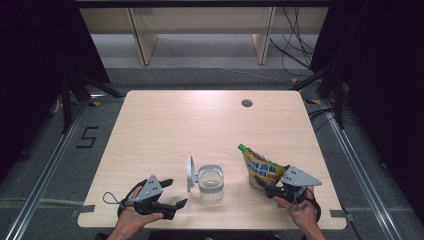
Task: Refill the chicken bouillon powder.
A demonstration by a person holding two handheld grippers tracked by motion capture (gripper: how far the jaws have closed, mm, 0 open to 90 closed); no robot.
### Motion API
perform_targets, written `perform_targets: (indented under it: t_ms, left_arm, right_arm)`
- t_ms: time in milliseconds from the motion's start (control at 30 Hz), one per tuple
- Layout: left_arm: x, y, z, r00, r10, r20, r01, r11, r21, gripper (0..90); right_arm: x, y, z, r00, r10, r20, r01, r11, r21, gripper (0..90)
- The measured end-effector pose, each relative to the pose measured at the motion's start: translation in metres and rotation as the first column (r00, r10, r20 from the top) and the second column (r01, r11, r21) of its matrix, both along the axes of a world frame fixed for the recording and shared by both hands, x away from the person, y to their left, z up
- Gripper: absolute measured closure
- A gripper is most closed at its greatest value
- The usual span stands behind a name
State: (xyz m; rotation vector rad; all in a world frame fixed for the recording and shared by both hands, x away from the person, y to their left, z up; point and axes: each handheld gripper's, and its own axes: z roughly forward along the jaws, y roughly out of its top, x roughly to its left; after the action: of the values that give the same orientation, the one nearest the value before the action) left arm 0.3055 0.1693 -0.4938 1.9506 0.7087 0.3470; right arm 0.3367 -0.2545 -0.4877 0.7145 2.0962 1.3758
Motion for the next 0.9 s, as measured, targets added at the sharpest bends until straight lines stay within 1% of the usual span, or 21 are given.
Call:
perform_targets:
  t_ms: [33, 133, 167, 200, 267, 300, 333, 367, 400, 433, 500, 533, 567, 633, 667, 733, 767, 800, 833, 867, 900]
  left_arm:
    - [0.000, 0.000, 0.000, 1.0000, 0.002, 0.001, -0.002, 1.0000, 0.001, 17.0]
    - [-0.001, 0.000, 0.000, 0.9999, 0.011, -0.002, -0.011, 0.9999, -0.001, 17.0]
    - [-0.001, 0.000, 0.000, 0.9999, 0.011, -0.002, -0.011, 0.9999, -0.001, 17.0]
    - [-0.001, 0.000, 0.000, 0.9997, 0.019, -0.013, -0.019, 0.9998, -0.007, 17.0]
    - [-0.001, 0.000, 0.001, 0.9999, 0.017, -0.003, -0.017, 0.9999, -0.001, 17.0]
    - [-0.001, 0.000, 0.001, 0.9999, 0.017, -0.003, -0.017, 0.9999, -0.001, 17.0]
    - [0.000, 0.001, 0.001, 1.0000, 0.007, 0.005, -0.007, 1.0000, 0.005, 16.9]
    - [0.000, 0.001, 0.001, 1.0000, 0.007, 0.005, -0.007, 1.0000, 0.005, 17.0]
    - [-0.001, 0.000, 0.000, 0.9998, 0.018, -0.013, -0.018, 0.9998, -0.007, 17.0]
    - [-0.001, 0.000, 0.000, 0.9997, 0.016, -0.018, -0.016, 0.9998, -0.008, 17.0]
    - [-0.001, 0.000, 0.000, 0.9997, 0.019, -0.014, -0.019, 0.9998, -0.009, 17.0]
    - [0.000, 0.000, 0.000, 0.9999, 0.009, -0.005, -0.009, 0.9999, -0.004, 17.0]
    - [-0.001, 0.000, 0.000, 0.9997, 0.022, -0.008, -0.022, 0.9997, -0.009, 17.0]
    - [-0.002, -0.001, 0.000, 0.9996, 0.023, -0.018, -0.023, 0.9997, -0.011, 17.0]
    - [-0.001, 0.000, 0.000, 0.9997, 0.020, -0.010, -0.020, 0.9998, -0.006, 17.0]
    - [-0.001, 0.000, 0.000, 0.9997, 0.022, -0.012, -0.023, 0.9997, -0.010, 17.0]
    - [-0.001, 0.000, 0.000, 0.9997, 0.022, -0.012, -0.023, 0.9997, -0.010, 17.0]
    - [-0.002, -0.001, 0.000, 0.9996, 0.022, -0.018, -0.022, 0.9997, -0.014, 17.0]
    - [-0.002, -0.001, 0.000, 0.9996, 0.022, -0.018, -0.022, 0.9997, -0.014, 16.9]
    - [-0.001, -0.001, 0.000, 0.9996, 0.024, -0.018, -0.024, 0.9996, -0.018, 17.0]
    - [-0.001, -0.001, 0.000, 0.9996, 0.024, -0.018, -0.024, 0.9996, -0.018, 17.0]
  right_arm:
    - [-0.002, 0.001, 0.001, 1.0000, 0.002, 0.004, -0.002, 1.000, -0.013, 36.5]
    - [-0.008, 0.005, 0.007, 0.9986, 0.013, 0.052, -0.008, 0.995, -0.103, 36.7]
    - [-0.008, 0.005, 0.007, 0.9986, 0.013, 0.052, -0.008, 0.995, -0.103, 36.7]
    - [-0.011, 0.008, 0.011, 0.9961, 0.030, 0.083, -0.017, 0.988, -0.153, 36.9]
    - [-0.015, 0.010, 0.015, 0.9924, 0.043, 0.115, -0.020, 0.981, -0.191, 37.0]
    - [-0.015, 0.010, 0.015, 0.9924, 0.043, 0.115, -0.020, 0.981, -0.191, 37.0]
    - [-0.020, 0.013, 0.020, 0.9887, 0.046, 0.143, -0.009, 0.968, -0.250, 37.1]
    - [-0.020, 0.013, 0.020, 0.9887, 0.046, 0.143, -0.009, 0.968, -0.250, 37.1]
    - [-0.025, 0.017, 0.023, 0.9850, 0.062, 0.161, -0.012, 0.955, -0.296, 37.2]
    - [-0.026, 0.018, 0.024, 0.9846, 0.062, 0.163, -0.009, 0.953, -0.303, 37.3]
    - [-0.028, 0.021, 0.026, 0.9770, 0.084, 0.196, -0.010, 0.936, -0.351, 37.6]
    - [-0.030, 0.024, 0.027, 0.9787, 0.083, 0.188, -0.008, 0.930, -0.367, 37.7]
    - [-0.031, 0.025, 0.027, 0.9777, 0.087, 0.191, -0.008, 0.926, -0.379, 37.8]
    - [-0.032, 0.027, 0.027, 0.9787, 0.076, 0.190, 0.003, 0.924, -0.383, 37.9]
    - [-0.033, 0.031, 0.028, 0.9712, 0.105, 0.214, 0.000, 0.898, -0.440, 38.2]
    - [-0.034, 0.033, 0.028, 0.9686, 0.101, 0.227, 0.019, 0.881, -0.473, 38.9]
    - [-0.034, 0.033, 0.028, 0.9686, 0.101, 0.227, 0.019, 0.881, -0.473, 38.9]
    - [-0.035, 0.036, 0.031, 0.9614, 0.128, 0.243, 0.015, 0.859, -0.512, 39.4]
    - [-0.035, 0.036, 0.032, 0.9569, 0.134, 0.257, 0.024, 0.847, -0.531, 39.4]
    - [-0.037, 0.039, 0.032, 0.9576, 0.130, 0.257, 0.033, 0.838, -0.545, 39.5]
    - [-0.037, 0.039, 0.032, 0.9576, 0.130, 0.257, 0.033, 0.838, -0.545, 39.5]
